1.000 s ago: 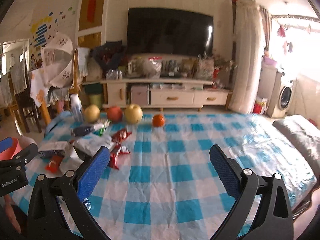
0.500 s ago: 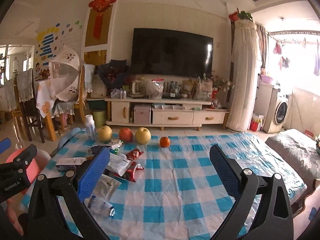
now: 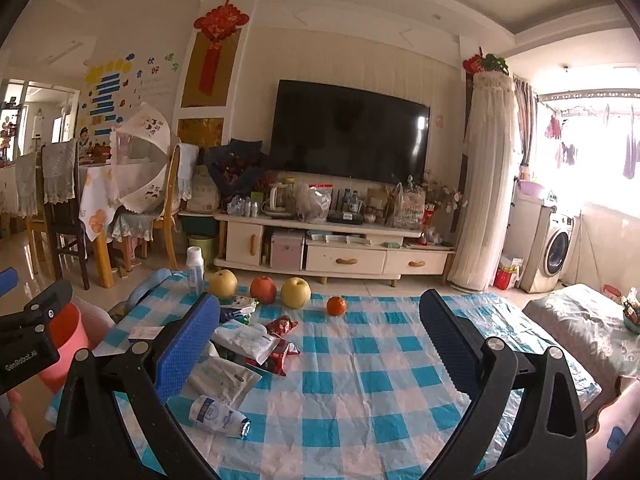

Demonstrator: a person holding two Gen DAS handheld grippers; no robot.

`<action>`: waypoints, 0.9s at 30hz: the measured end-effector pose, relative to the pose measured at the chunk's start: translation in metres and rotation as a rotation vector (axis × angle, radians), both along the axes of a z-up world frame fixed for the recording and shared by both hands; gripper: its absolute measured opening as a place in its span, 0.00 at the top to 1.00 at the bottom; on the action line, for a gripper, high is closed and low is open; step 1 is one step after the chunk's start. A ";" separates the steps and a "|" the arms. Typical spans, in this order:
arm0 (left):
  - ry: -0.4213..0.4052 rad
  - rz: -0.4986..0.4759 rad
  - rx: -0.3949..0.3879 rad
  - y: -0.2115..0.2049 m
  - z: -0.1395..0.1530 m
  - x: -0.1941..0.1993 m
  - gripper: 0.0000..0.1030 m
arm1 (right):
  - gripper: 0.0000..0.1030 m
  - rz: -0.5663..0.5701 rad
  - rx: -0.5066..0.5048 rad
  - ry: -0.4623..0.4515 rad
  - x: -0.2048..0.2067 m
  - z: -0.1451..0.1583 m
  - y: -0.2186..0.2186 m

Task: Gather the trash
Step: 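Move both tools toward the cluttered table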

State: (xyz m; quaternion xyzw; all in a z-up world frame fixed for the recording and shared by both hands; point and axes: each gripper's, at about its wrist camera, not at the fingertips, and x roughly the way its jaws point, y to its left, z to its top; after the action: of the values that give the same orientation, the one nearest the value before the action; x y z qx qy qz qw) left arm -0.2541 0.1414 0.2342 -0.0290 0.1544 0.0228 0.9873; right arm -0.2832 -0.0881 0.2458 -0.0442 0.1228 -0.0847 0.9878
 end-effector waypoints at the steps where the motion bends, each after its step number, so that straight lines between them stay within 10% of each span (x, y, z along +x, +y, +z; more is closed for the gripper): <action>1: -0.001 0.000 0.000 -0.001 0.000 0.000 0.04 | 0.04 0.002 -0.002 -0.001 0.000 0.001 0.001; 27: 0.024 0.002 0.029 -0.002 -0.015 -0.006 0.04 | 0.05 0.011 -0.001 0.054 0.010 -0.008 0.001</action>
State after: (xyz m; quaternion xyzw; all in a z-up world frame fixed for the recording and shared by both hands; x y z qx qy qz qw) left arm -0.2599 0.1396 0.2188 -0.0144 0.1659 0.0262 0.9857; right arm -0.2731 -0.0866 0.2378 -0.0474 0.1490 -0.0781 0.9846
